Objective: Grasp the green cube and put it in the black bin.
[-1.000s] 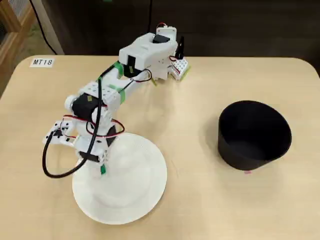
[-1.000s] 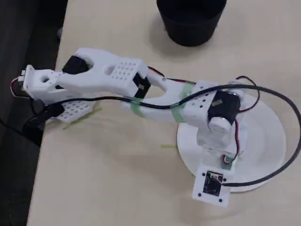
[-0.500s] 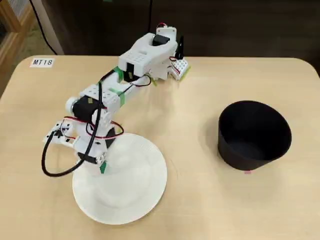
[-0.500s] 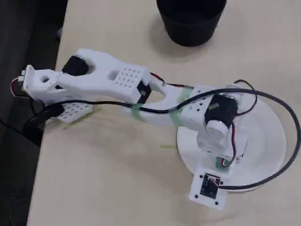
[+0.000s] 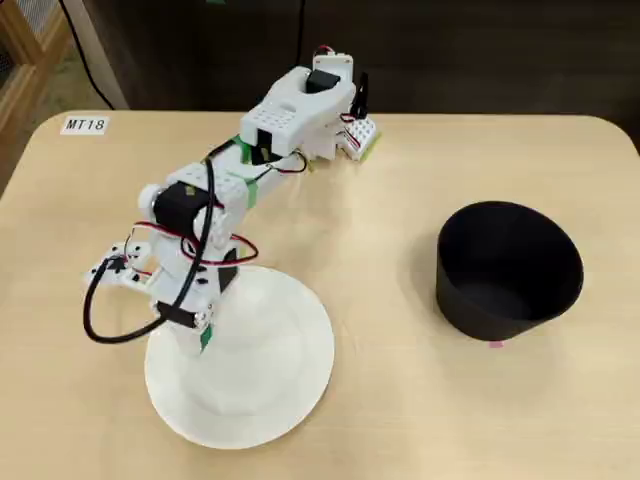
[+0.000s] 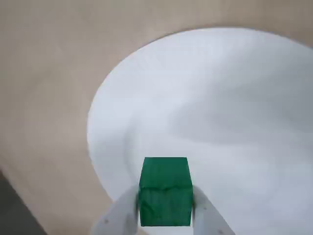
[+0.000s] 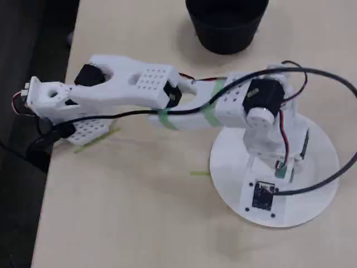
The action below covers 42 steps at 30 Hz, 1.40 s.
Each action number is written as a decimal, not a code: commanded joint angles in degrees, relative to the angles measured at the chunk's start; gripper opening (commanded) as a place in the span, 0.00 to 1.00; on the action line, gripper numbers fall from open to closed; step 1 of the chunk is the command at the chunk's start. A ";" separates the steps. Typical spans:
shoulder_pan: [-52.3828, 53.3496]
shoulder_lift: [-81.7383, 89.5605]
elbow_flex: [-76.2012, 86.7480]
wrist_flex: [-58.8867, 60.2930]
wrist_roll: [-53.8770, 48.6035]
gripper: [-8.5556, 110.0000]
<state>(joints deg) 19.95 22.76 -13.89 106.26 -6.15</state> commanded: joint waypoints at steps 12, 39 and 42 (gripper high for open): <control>-13.36 50.10 39.81 0.18 14.68 0.07; -64.42 58.01 62.23 -6.86 13.36 0.07; -64.07 55.37 61.79 -9.76 12.48 0.07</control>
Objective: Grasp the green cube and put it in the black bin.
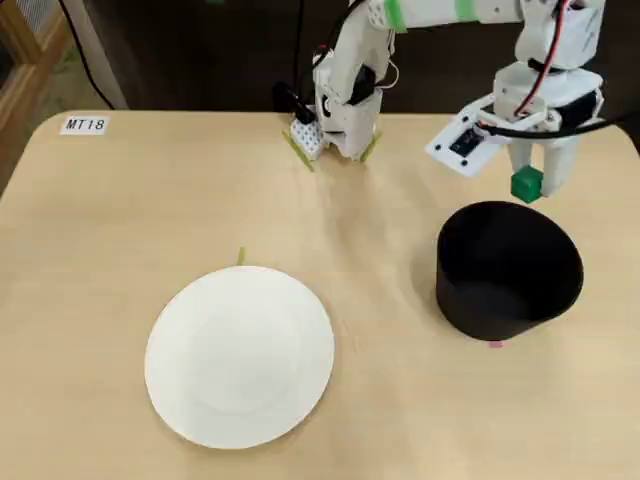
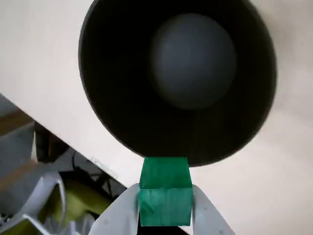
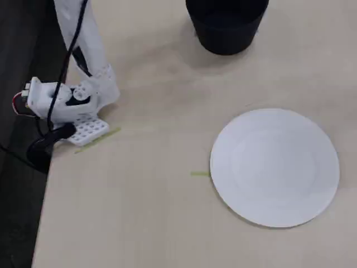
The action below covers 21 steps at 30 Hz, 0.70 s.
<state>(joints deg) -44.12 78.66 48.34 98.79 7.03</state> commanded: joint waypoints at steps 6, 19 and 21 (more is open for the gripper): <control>2.02 -5.80 -0.62 -5.54 -2.02 0.07; 5.01 -7.47 -0.62 -4.57 -5.10 0.37; 5.10 -7.29 -0.62 -4.13 -5.19 0.40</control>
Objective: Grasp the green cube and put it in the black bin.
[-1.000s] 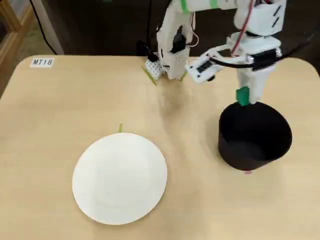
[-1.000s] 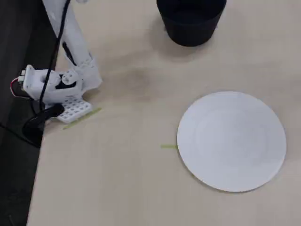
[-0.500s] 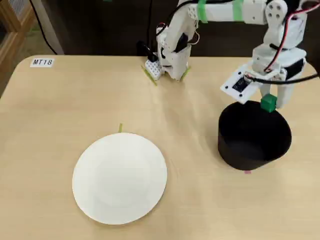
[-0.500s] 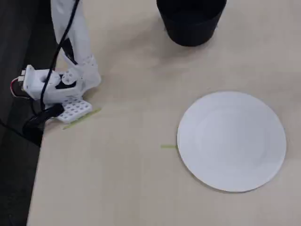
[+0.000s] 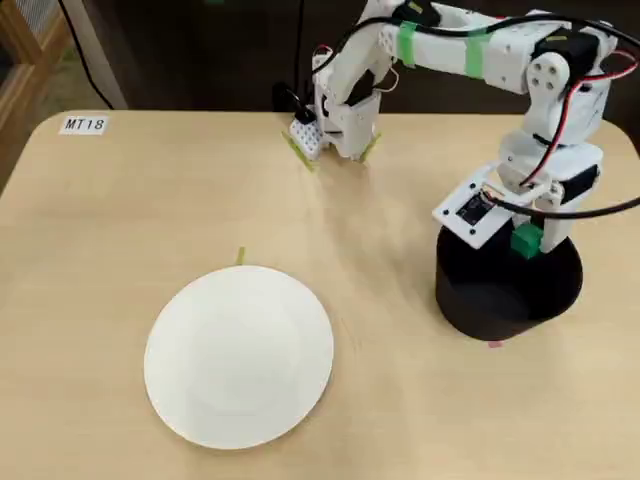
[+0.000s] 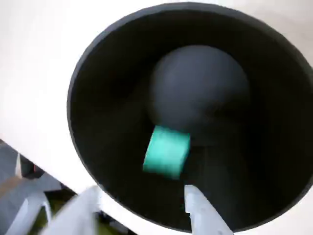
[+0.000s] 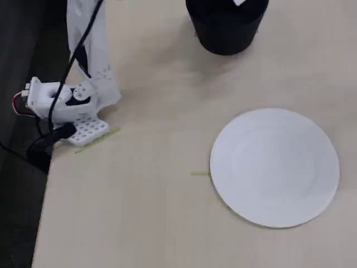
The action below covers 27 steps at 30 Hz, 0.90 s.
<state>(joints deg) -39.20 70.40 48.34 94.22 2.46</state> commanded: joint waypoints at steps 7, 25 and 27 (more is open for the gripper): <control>-0.18 1.23 -0.70 0.53 -0.53 0.32; 39.99 40.69 15.12 6.06 -0.62 0.07; 39.38 47.55 25.05 0.88 0.70 0.07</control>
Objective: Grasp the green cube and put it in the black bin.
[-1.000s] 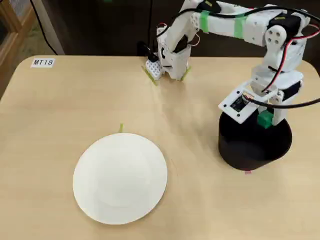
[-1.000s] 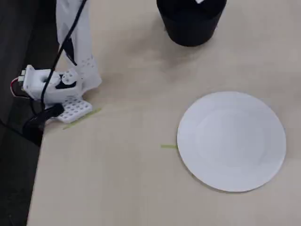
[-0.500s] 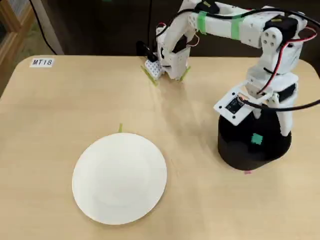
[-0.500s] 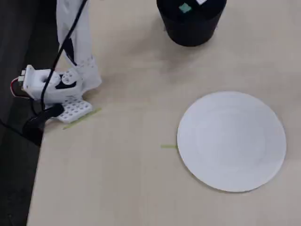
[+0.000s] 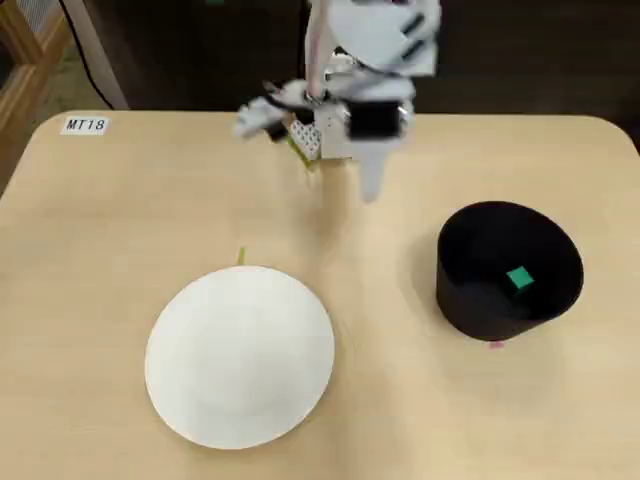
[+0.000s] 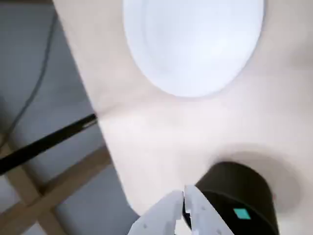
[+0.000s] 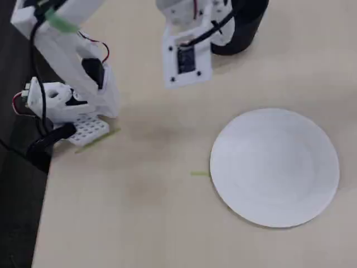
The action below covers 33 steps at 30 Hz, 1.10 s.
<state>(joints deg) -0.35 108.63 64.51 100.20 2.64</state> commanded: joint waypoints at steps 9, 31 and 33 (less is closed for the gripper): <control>-0.18 45.09 53.61 -21.36 3.78 0.07; 4.75 74.97 91.58 -29.09 -2.37 0.07; 3.96 74.97 92.72 -29.36 -2.11 0.07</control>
<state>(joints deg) 4.48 183.43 157.06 71.89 0.62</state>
